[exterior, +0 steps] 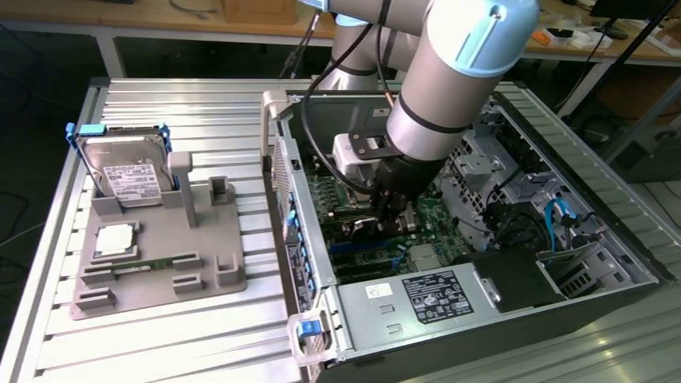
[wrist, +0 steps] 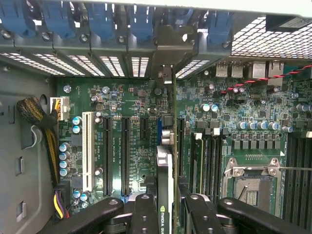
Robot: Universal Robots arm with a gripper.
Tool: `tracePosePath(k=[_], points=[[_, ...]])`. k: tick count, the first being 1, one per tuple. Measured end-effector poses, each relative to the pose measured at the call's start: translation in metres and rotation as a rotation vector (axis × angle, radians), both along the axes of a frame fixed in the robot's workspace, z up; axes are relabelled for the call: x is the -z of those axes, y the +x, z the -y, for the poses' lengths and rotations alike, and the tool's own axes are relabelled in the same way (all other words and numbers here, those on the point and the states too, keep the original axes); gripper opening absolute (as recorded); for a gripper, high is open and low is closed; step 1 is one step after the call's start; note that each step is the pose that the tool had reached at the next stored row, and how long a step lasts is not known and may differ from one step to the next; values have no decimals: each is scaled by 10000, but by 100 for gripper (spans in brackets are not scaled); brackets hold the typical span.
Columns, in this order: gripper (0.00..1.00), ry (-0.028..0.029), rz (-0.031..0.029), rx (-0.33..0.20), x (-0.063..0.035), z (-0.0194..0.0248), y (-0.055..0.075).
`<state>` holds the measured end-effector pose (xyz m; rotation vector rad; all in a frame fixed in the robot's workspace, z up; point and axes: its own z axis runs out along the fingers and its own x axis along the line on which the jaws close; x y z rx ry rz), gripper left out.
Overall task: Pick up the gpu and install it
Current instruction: 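Insert the gpu into the slot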
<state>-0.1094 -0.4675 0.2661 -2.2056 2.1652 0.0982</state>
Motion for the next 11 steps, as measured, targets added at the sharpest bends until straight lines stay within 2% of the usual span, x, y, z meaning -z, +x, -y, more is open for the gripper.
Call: tracePosePath(k=[2, 3, 4, 7, 11], points=[[27, -9, 0, 0, 0, 0, 0], [27, -50, 0, 1, 0, -1, 0], [27, -139, 0, 1, 0, -4, 0], [27, -311, 0, -1, 1, -8, 1], [27, -316, -1, 1, 0, -15, 0]])
